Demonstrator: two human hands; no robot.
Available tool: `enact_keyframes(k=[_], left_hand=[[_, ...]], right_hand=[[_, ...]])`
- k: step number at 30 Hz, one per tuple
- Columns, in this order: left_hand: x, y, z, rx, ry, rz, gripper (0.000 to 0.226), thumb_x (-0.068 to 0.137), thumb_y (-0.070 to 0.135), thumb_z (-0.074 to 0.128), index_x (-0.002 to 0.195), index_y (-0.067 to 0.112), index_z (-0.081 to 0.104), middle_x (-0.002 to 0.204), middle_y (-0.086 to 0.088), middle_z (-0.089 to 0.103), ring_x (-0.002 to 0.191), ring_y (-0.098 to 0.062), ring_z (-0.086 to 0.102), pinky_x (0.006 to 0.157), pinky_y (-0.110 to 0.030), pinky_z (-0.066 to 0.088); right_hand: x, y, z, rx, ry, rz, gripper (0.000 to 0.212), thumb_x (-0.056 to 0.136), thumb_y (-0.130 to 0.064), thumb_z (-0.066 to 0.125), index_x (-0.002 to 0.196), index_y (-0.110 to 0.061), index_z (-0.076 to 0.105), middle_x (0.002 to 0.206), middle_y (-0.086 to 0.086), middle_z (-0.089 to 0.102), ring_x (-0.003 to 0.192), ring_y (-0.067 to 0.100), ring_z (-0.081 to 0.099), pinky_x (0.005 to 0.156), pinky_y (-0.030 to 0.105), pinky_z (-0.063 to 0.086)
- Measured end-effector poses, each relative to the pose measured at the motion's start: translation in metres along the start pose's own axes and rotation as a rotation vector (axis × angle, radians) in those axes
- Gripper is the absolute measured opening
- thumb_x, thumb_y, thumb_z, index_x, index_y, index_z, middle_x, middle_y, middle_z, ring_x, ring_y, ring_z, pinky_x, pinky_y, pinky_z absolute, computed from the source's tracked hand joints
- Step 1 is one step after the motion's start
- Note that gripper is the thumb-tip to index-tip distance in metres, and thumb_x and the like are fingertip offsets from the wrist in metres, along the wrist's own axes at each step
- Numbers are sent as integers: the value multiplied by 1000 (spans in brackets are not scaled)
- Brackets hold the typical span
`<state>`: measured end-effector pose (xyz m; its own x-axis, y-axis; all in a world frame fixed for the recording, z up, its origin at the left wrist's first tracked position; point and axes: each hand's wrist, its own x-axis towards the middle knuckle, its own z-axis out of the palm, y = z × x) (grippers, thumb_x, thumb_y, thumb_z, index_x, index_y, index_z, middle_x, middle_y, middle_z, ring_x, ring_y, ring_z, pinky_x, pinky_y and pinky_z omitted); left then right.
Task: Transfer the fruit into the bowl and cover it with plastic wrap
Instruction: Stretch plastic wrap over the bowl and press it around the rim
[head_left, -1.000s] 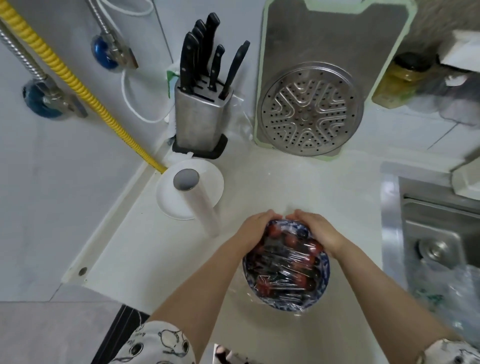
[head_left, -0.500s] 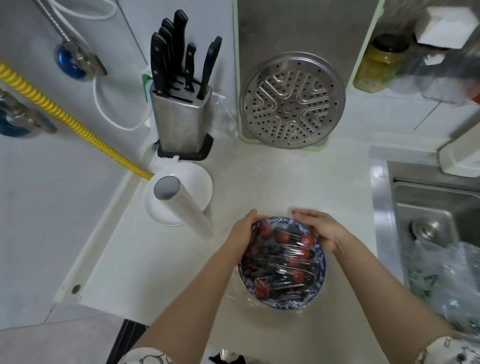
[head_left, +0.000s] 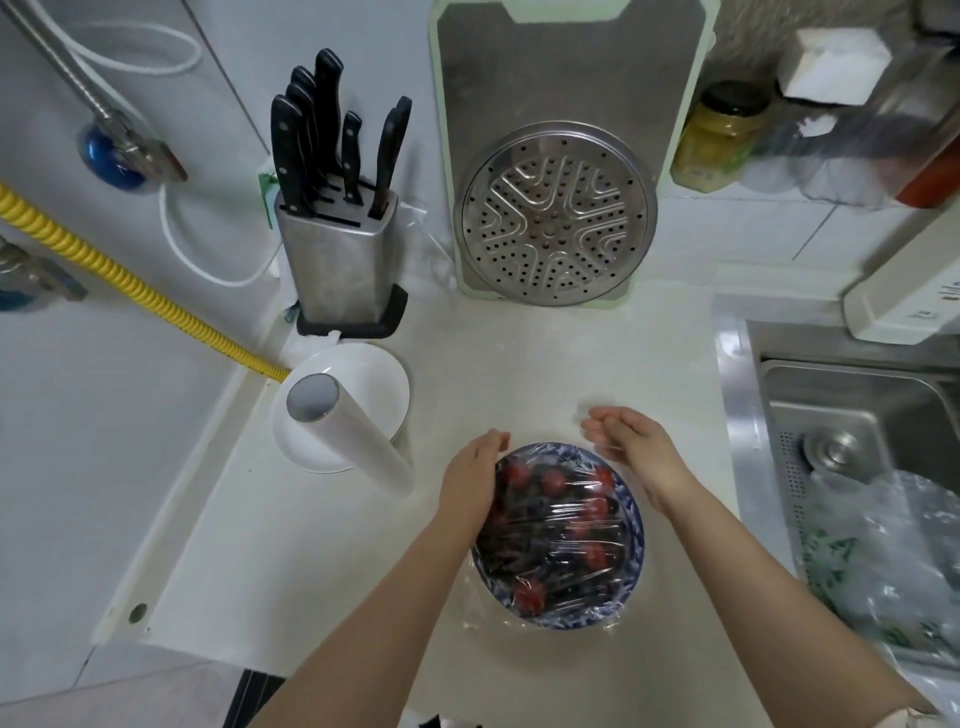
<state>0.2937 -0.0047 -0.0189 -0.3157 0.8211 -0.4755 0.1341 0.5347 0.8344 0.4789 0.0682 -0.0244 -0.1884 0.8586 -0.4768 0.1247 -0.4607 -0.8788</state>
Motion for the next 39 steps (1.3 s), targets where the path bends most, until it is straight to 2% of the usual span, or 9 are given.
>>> enact_keyframes(k=[2,6,10,17,23,27,32,35,39], left_hand=[[2,9,0,109,-89,168,36,101,31,33,114,25,66,125,2,63,117,-13,53,108,-32,36],[10,18,12,128,-330,148,48,90,59,34,101,35,74,113,2,72,106,-13,64,105,-36,43],[18,18,14,111,-281,101,46,95,52,35,85,34,75,105,-4,74,101,-19,67,104,-40,44],[16,6,7,139,-228,-14,50,99,48,33,92,19,73,105,-7,72,102,-23,64,99,-34,44],[-4,-19,4,-117,-71,-163,59,98,47,31,85,11,75,90,-13,75,88,-26,69,88,-34,48],[-19,-35,9,-301,-12,-272,57,95,48,36,78,14,77,86,-11,76,90,-30,71,95,-45,51],[-34,-46,7,-440,96,-335,47,90,47,47,84,6,69,94,-11,73,91,-29,68,93,-46,52],[-45,-48,8,-471,144,-307,33,91,41,46,77,15,62,85,-10,64,86,-26,62,88,-45,52],[-57,-49,9,-564,154,-397,42,98,40,41,95,6,65,97,-10,68,94,-29,64,85,-39,52]], right_hand=[[-13,0,-1,-4,-71,-57,26,100,-17,39,115,-11,59,110,6,69,103,18,64,96,29,47],[-28,14,10,118,-113,-31,30,98,-28,41,116,-12,61,109,6,72,104,22,66,89,29,49],[-28,10,13,115,-10,-20,43,98,-42,36,111,-11,62,101,6,75,94,20,70,80,27,52],[-25,22,7,-88,3,61,66,94,-60,24,114,-13,66,102,5,73,95,18,68,92,33,49],[-55,34,-4,225,27,-5,60,88,-62,24,121,-23,56,120,2,67,115,17,60,110,41,37],[-77,44,9,271,53,31,55,93,-60,25,116,-26,62,116,-2,70,111,20,63,101,44,44],[-68,29,15,175,-5,91,67,91,-65,20,115,-22,66,111,-5,72,104,12,66,84,29,49],[-57,22,15,63,-86,129,71,85,-74,20,110,-30,69,116,-2,69,113,17,61,103,42,42],[-57,19,4,48,-42,113,66,85,-72,25,110,-29,69,119,-1,67,120,17,55,114,45,28]])
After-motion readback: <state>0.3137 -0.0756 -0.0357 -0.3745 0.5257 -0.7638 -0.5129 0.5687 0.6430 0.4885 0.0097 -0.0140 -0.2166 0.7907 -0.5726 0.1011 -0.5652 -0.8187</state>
